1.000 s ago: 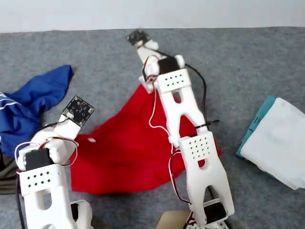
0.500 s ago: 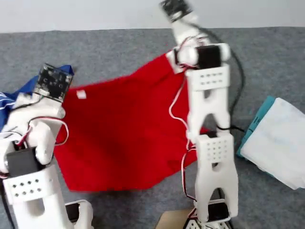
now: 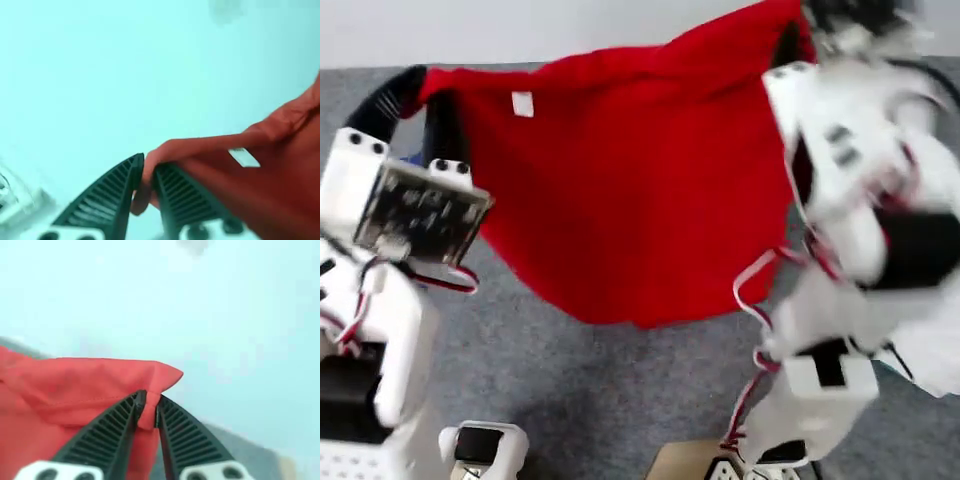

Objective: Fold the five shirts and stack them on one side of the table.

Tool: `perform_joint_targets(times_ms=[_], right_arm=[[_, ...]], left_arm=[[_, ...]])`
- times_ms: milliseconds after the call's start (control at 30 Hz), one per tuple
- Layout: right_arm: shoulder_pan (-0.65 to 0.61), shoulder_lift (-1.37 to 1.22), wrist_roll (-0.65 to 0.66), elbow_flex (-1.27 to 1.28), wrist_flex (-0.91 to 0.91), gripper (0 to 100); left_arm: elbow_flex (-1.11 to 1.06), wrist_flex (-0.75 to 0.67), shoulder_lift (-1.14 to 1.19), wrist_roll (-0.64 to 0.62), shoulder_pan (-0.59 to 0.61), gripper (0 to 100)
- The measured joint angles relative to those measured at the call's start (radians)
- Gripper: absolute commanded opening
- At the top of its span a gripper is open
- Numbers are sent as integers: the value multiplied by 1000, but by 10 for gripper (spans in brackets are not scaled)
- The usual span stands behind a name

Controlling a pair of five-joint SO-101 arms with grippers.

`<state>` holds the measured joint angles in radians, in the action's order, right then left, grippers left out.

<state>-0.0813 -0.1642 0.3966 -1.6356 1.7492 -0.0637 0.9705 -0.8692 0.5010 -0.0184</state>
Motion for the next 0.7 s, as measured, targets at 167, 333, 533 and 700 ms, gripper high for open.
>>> perform_joint_targets(times_ms=[167, 333, 533, 700], right_arm=[[41, 183, 69, -5, 6, 10], [106, 345, 110, -21, 6, 10], [169, 489, 172, -37, 6, 10], [176, 543, 218, -15, 6, 11]], left_arm=[[135, 29, -2, 0, -2, 5], [269, 157, -9, 0, -2, 5], [440, 287, -11, 18, -2, 5], [522, 356, -14, 74, -2, 5]])
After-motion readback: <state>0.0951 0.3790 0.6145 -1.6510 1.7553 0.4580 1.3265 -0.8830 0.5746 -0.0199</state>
